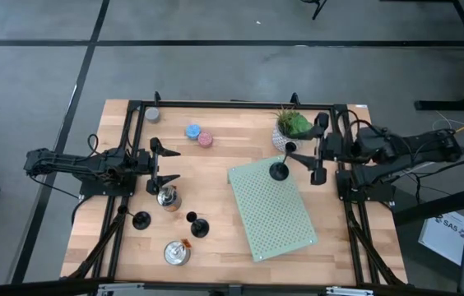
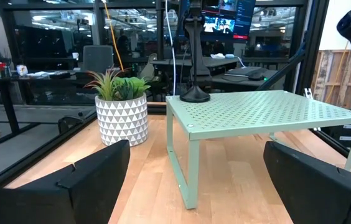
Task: Pick & Place candle stick holders
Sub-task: Adjust the shelf
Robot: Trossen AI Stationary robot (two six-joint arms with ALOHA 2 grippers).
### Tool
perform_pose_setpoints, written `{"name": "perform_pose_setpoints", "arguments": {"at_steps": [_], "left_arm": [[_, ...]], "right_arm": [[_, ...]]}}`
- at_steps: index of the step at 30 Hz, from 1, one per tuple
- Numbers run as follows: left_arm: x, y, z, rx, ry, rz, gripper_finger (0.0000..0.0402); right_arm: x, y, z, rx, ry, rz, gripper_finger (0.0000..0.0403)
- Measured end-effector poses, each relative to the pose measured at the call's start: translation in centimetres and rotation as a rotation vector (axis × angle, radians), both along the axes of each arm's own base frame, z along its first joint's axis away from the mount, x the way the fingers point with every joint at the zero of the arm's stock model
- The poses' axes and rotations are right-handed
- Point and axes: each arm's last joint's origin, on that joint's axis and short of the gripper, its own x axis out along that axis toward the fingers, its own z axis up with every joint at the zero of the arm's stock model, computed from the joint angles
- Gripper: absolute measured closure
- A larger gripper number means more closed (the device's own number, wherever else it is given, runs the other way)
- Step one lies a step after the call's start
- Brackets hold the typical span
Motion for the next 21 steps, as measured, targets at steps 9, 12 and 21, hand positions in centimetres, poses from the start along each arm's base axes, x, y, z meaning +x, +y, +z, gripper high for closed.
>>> {"name": "perform_pose_setpoints", "arguments": {"at_steps": [9, 12, 21], "left_arm": [[0.0, 0.0, 0.0, 0.0, 0.0, -0.001, 0.0034], [0.0, 0.0, 0.0, 0.0, -0.001, 0.0, 0.0034], [0.0, 0.0, 0.0, 0.0, 0.0, -0.001, 0.0034]], "right_arm": [[1.3, 1.7, 1.5, -0.119, -0.014, 0.068, 0.0169], [1.7, 2.5, 2.3, -0.134, 0.012, 0.1, 0.0169], [2.5, 5.9, 3.1, -0.157, 0.081, 0.236, 0.0169]]}}
